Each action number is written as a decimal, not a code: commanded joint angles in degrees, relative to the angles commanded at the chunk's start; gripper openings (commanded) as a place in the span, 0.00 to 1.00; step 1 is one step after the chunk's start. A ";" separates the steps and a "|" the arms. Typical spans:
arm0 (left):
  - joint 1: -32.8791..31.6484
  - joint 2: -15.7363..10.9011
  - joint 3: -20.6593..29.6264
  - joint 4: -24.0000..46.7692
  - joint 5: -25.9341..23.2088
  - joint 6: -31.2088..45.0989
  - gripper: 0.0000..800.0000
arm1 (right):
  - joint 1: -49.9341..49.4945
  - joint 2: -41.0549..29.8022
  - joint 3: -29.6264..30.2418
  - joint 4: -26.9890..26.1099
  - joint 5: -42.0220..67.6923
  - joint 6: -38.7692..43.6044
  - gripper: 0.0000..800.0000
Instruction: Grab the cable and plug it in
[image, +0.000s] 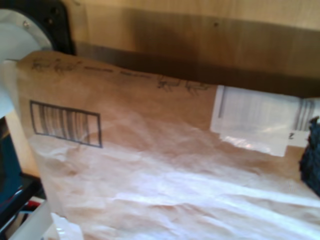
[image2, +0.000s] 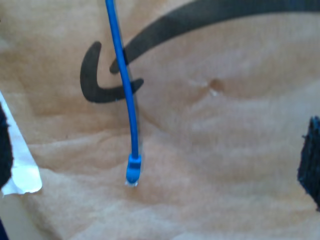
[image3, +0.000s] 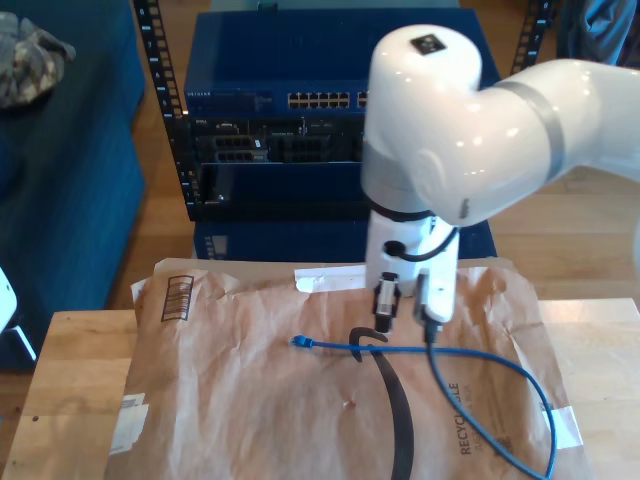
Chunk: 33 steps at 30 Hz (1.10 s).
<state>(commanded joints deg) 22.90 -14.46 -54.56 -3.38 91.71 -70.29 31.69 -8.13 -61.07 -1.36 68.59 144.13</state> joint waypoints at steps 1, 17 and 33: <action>0.00 0.18 0.00 -0.09 0.00 0.00 1.00 | 0.09 0.70 -0.18 0.00 0.00 1.76 0.99; 0.09 0.97 0.18 -0.09 -0.35 -0.97 1.00 | 2.46 17.05 -4.57 -0.18 -2.99 7.47 0.99; 0.09 2.11 0.88 0.00 -2.55 -0.79 1.00 | 5.54 25.23 -7.21 -1.32 -9.14 5.98 0.99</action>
<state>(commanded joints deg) 22.99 -12.35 -53.68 -3.38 89.16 -71.08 37.23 17.10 -68.27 -2.68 59.45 150.11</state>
